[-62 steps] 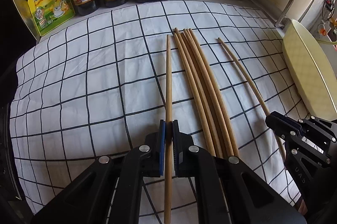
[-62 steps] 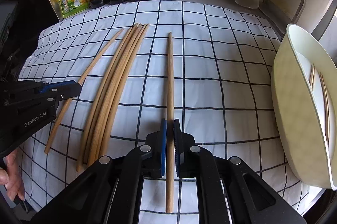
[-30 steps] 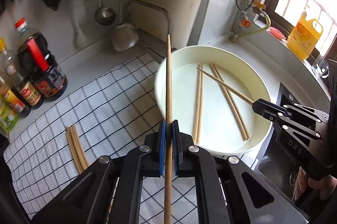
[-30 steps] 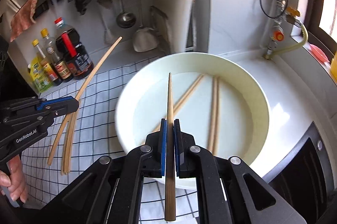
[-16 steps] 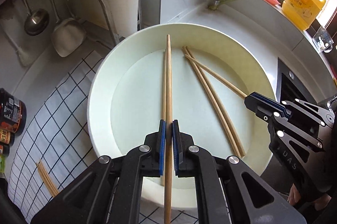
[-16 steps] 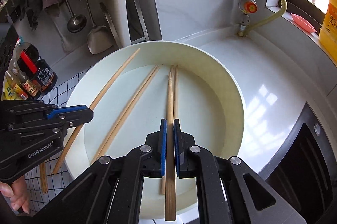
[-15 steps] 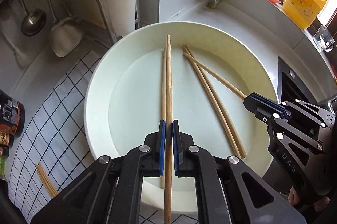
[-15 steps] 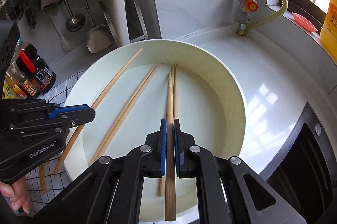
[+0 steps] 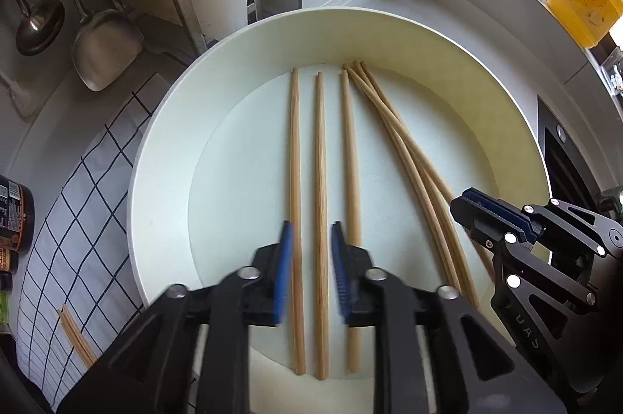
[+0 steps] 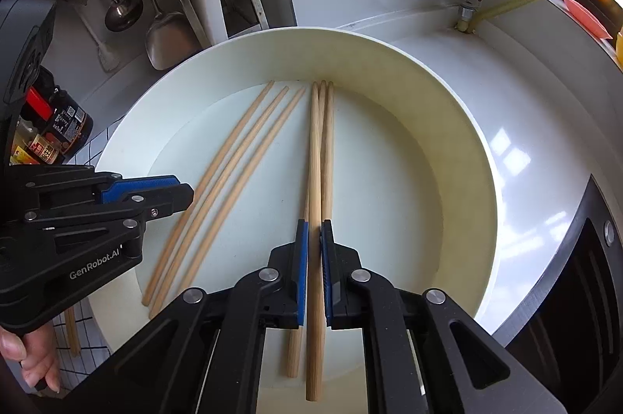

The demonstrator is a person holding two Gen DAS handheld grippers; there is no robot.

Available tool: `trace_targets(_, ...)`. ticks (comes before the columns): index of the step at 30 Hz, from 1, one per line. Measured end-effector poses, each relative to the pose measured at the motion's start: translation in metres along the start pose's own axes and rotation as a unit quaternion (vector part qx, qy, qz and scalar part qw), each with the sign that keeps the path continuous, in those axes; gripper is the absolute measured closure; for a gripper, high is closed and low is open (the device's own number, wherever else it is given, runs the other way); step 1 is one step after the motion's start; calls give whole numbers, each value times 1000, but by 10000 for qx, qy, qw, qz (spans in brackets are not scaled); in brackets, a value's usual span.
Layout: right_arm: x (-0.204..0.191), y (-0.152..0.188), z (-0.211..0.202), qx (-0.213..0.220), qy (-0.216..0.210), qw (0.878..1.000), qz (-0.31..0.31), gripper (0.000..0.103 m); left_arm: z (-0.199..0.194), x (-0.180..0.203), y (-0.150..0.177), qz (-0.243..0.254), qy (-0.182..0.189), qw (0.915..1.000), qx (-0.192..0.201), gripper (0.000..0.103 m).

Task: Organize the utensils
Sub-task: 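Withdraw the right tool from the basin back toward the chopstick row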

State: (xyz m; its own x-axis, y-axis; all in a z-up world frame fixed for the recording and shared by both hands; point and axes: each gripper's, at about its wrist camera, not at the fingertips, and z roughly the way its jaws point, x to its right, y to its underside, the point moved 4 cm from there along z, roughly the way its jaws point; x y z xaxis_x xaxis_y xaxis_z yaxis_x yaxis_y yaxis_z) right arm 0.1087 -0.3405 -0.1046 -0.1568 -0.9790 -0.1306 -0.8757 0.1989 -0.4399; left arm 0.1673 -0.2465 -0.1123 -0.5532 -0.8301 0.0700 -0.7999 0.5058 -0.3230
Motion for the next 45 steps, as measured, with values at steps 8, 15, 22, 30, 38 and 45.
trace_targets(8,7,2,-16,156,98,9998,59,81,-30,-17,2,-219,-141,9989,385,36)
trace_targets(15,0,8,-31,197,0,9998,71,78,-52,-29,20,-376,-252,9975,535,33)
trace_targets(22,-12,16,-49,360,-104,9993,-51,74,-74,-34,38,-511,-360,9954,723,32)
trace_targets(30,-34,29,-71,525,-232,9978,-339,72,-103,-34,58,-649,-476,9918,994,31)
trace_targets(38,-58,40,-80,524,-338,9965,-554,66,-125,-43,83,-828,-610,9875,1191,29)
trace_targets(45,-84,49,-83,420,-384,9944,-886,63,-135,-61,109,-1168,-654,9833,1235,28)
